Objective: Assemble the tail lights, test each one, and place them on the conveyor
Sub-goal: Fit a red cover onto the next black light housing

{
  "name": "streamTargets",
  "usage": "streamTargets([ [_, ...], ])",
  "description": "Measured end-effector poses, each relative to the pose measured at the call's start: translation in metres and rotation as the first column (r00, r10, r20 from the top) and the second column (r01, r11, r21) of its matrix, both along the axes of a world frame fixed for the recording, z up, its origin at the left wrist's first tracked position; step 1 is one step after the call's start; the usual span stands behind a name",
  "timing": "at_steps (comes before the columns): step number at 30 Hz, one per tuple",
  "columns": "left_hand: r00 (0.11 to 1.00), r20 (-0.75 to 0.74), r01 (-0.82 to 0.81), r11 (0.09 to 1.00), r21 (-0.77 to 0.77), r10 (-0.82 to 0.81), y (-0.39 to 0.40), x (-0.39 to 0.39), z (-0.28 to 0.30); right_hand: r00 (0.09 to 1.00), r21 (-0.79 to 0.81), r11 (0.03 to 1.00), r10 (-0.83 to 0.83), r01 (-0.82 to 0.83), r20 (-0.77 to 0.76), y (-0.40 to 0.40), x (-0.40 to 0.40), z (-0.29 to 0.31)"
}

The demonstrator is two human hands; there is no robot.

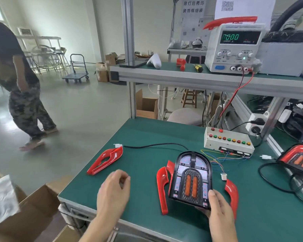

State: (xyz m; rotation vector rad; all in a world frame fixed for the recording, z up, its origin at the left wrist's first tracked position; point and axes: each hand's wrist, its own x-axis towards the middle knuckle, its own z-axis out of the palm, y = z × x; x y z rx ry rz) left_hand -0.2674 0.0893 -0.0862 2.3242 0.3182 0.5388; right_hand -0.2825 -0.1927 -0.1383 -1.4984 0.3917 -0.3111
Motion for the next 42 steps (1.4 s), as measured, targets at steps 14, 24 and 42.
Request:
streamTargets([
  [14,0.923,-0.347,0.111,0.746,0.657,0.168,0.057,0.101,0.011,1.0,0.028,0.999,0.016,-0.017,0.022,-0.001,0.001,0.002],
  [24,0.995,0.015,0.086,0.897,0.433,-0.102,0.023,0.062,0.012,0.997,0.021,0.998,0.064,-0.064,0.035,-0.001,-0.002,0.004],
  [42,0.94,0.023,0.336,0.909,-0.248,-0.341,-0.108,0.04,0.032,0.995,0.063,0.995,0.079,-0.083,0.054,0.006,-0.004,0.013],
])
